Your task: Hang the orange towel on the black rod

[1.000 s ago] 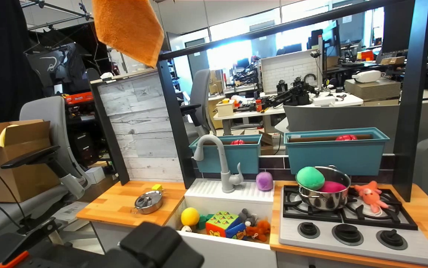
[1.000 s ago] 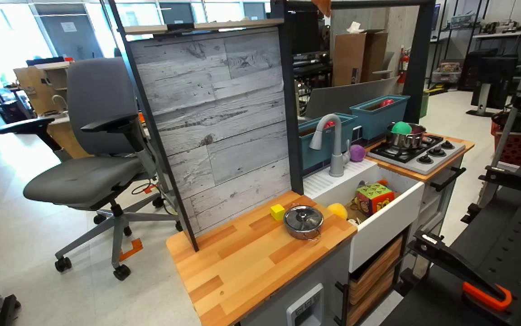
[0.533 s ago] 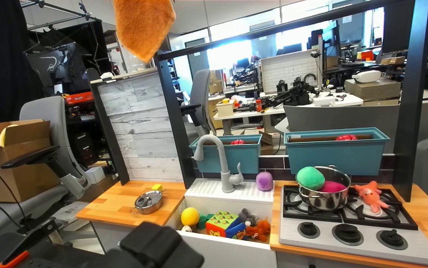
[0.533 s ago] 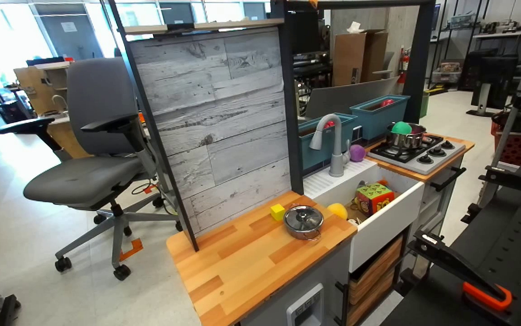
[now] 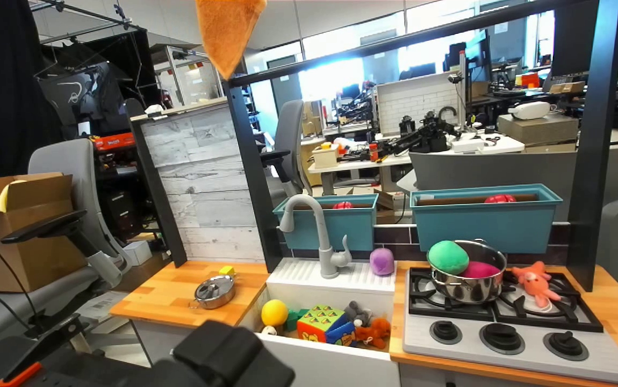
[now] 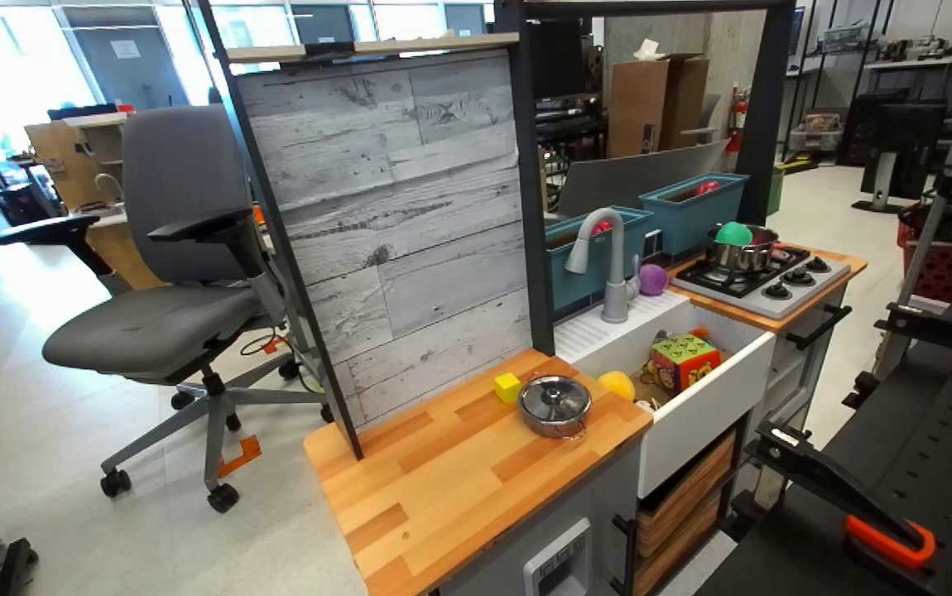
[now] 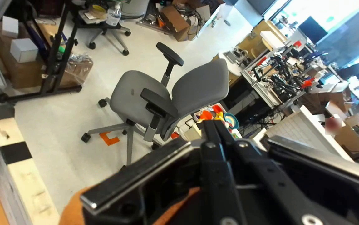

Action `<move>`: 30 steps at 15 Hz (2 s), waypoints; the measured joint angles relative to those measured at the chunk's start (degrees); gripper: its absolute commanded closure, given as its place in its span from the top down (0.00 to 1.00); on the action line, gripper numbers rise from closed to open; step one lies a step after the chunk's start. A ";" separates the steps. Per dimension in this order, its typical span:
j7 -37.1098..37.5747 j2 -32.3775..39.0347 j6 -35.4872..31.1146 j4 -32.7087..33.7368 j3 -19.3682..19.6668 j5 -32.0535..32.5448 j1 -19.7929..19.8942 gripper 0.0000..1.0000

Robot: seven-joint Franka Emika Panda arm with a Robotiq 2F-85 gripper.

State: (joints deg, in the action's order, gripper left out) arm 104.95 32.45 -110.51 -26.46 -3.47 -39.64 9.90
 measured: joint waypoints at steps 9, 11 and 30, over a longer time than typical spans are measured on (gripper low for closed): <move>8.19 1.31 -2.11 0.04 -4.80 -0.92 1.42 0.01; 5.15 1.90 -0.94 0.48 -7.72 -4.09 2.30 0.01; -2.02 6.26 -28.25 0.03 3.96 25.71 -3.29 0.01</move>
State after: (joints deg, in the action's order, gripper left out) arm 102.92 38.72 -138.76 -26.43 0.49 -13.93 6.61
